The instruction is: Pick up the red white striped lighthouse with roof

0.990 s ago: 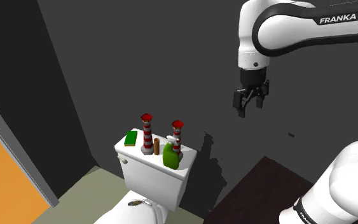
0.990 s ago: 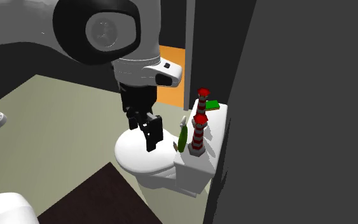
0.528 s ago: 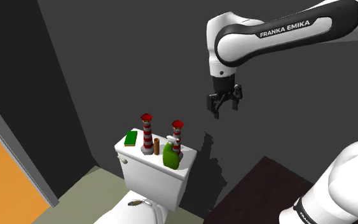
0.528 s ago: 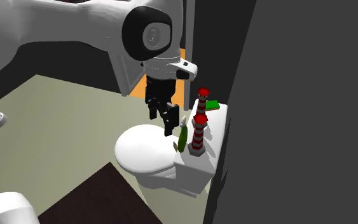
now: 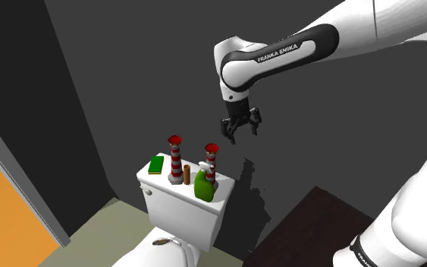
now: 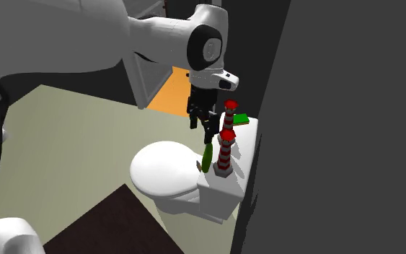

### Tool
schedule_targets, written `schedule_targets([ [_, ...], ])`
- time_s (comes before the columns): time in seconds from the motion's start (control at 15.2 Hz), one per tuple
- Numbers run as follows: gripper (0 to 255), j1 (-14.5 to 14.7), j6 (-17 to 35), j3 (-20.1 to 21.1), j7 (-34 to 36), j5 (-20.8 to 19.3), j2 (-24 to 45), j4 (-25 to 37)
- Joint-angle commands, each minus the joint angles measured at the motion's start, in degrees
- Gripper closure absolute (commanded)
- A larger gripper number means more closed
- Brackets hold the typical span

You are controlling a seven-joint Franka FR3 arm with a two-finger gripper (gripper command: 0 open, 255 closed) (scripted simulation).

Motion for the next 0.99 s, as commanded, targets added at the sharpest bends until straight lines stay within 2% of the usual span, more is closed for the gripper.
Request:
schedule_targets([
  [0.0, 0, 0.28, -0.05, 0.06, 2.09, -1.15, 5.16, 4.38],
  [0.46, 0, 2.29, -2.69, -1.22, 7.43, -4.63, 23.20, 22.44],
  [0.86, 0, 4.73, -8.92, -3.28, 9.71, -6.40, 40.71, 44.44],
  [0.92, 0, 4.90, -9.44, -3.43, 9.76, -6.45, 41.84, 46.02],
])
